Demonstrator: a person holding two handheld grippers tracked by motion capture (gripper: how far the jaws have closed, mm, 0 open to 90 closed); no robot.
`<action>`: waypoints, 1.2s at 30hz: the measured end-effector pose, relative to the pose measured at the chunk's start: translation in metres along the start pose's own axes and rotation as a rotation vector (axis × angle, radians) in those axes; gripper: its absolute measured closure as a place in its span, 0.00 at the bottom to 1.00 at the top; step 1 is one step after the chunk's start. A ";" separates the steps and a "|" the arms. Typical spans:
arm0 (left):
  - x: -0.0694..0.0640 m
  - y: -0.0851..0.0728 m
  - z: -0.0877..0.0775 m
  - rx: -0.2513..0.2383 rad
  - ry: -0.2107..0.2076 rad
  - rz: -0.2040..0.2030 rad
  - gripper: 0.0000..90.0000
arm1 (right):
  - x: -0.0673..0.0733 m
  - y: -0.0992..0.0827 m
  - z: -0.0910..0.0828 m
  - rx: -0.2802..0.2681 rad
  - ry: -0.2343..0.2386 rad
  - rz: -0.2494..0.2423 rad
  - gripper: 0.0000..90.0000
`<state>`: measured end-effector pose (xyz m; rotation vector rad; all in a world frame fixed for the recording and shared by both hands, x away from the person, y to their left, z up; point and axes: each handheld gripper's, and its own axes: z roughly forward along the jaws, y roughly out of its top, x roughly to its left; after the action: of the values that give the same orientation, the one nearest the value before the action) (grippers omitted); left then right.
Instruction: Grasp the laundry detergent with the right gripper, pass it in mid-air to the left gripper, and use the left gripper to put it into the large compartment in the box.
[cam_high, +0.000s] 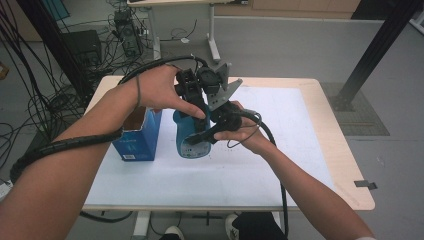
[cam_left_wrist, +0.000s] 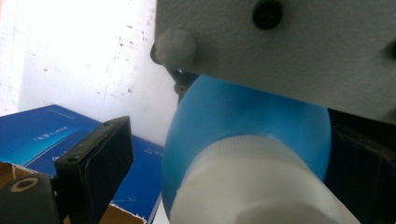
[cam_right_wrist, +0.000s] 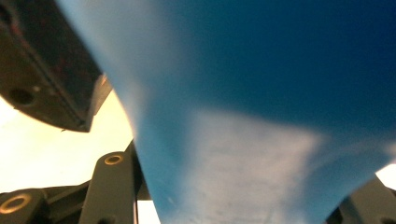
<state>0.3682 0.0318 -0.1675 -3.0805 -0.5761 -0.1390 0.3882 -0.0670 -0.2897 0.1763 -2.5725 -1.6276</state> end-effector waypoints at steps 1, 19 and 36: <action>0.000 0.000 0.000 -0.001 -0.001 -0.001 0.10 | 0.000 0.000 0.000 0.001 0.000 0.000 0.49; -0.003 0.001 0.003 0.015 -0.010 0.016 0.30 | 0.002 0.000 -0.002 0.007 0.001 0.002 0.49; -0.004 0.002 0.002 0.013 -0.039 0.027 0.40 | 0.004 0.000 -0.003 0.014 -0.001 -0.010 0.49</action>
<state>0.3651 0.0280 -0.1697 -3.0832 -0.5349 -0.0754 0.3845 -0.0705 -0.2883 0.1898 -2.5885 -1.6144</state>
